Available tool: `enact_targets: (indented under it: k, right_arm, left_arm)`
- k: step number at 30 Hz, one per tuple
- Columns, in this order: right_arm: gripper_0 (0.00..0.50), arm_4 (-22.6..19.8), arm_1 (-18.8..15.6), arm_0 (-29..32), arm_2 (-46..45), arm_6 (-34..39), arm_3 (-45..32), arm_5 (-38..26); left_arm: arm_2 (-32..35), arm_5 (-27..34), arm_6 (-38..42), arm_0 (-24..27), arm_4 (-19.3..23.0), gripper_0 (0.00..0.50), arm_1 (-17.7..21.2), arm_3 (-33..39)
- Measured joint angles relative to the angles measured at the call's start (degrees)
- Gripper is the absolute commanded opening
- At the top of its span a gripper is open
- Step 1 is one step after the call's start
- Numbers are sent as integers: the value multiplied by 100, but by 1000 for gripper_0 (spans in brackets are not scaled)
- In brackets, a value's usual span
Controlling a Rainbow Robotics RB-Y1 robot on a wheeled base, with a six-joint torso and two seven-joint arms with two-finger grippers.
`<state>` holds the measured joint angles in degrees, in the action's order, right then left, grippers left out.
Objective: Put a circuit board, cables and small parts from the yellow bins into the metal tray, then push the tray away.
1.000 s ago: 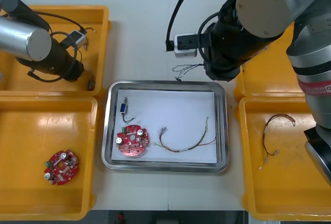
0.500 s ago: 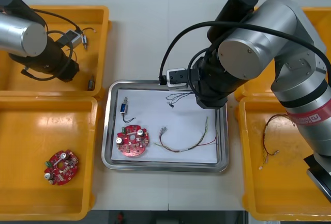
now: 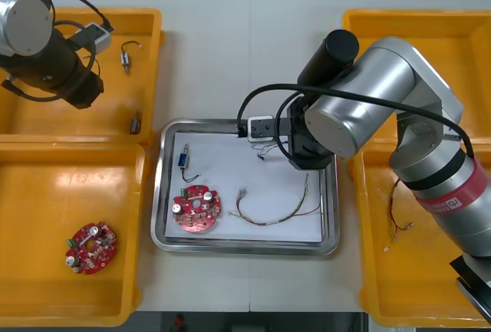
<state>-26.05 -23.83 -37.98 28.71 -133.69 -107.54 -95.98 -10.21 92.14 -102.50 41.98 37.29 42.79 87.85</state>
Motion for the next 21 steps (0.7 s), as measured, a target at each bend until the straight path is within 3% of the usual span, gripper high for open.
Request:
enact_targets:
  k: [6, 13, 18, 20, 21]
  right_arm:
    - [0, 121, 123, 144, 10, 55, -2, 91]
    - [0, 732, 137, 370, 343, 352, -3, 451]
    - [0, 804, 137, 378, 557, 832, -3, 452]
    - [63, 804, 137, 378, 562, 832, -3, 452]
    - [196, 804, 137, 378, 562, 832, -3, 452]
  left_arm:
    - [0, 571, 708, 0, -17, 2, -6, 681]
    - [9, 1084, 2199, 0, -20, 0, -49, 1361]
    - [110, 1404, 2272, 0, -17, 3, -78, 1659]
    - [169, 1506, 2272, 0, -14, 2, -92, 1721]
    - [191, 1548, 2272, 0, -14, 2, -98, 1750]
